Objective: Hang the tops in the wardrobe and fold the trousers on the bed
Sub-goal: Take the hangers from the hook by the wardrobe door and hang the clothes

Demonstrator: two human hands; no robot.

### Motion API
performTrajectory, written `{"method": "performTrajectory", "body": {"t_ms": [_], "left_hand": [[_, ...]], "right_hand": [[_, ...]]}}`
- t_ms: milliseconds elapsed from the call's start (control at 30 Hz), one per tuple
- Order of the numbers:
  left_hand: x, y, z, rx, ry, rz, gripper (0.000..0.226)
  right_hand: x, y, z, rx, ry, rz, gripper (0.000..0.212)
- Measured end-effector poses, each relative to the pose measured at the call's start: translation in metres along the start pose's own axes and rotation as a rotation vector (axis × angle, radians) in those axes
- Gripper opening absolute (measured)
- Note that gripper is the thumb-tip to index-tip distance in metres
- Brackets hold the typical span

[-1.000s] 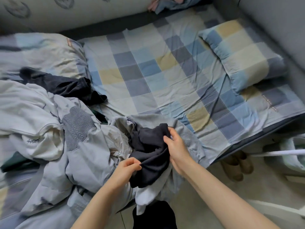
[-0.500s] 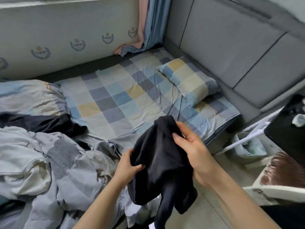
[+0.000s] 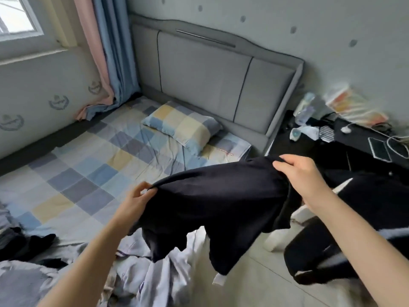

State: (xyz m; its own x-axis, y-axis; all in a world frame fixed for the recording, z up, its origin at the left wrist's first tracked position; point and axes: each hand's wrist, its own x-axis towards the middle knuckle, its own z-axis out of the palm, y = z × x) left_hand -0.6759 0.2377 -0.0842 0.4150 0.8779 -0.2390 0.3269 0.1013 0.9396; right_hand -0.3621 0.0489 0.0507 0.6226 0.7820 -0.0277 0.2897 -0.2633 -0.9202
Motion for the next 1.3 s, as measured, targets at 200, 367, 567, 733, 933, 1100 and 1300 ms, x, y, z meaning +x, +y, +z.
{"method": "performTrajectory", "body": {"t_ms": [200,367,567,733,933,1100,1300], "left_hand": [[-0.011,0.094,0.061,-0.05,-0.147,0.227,0.013],[-0.037,0.172,0.153,-0.251,-0.305,0.361,0.017],[-0.084,0.251,0.264,-0.474,-0.801,0.413,0.005],[-0.12,0.291,0.346,-0.458,-1.072,0.412,0.008],[-0.132,0.31,0.409,-0.42,-1.152,0.42,0.015],[-0.114,0.316,0.432,-0.362,-1.188,0.369,0.029],[-0.099,0.304,0.469,-0.198,-1.371,0.259,0.011]], "right_hand": [[-0.037,0.041,-0.098,-0.209,-0.05,0.153,0.018],[-0.08,0.081,-0.16,-0.345,-0.474,0.326,0.021],[-0.103,0.093,-0.236,-0.348,-0.529,0.382,0.023],[-0.105,0.093,-0.295,-0.367,-0.038,0.089,0.056],[-0.129,0.112,-0.316,-0.354,-0.134,-0.02,0.011],[-0.155,0.122,-0.37,0.088,0.171,0.099,0.018],[-0.175,0.087,-0.421,0.471,0.49,0.013,0.026]]}}
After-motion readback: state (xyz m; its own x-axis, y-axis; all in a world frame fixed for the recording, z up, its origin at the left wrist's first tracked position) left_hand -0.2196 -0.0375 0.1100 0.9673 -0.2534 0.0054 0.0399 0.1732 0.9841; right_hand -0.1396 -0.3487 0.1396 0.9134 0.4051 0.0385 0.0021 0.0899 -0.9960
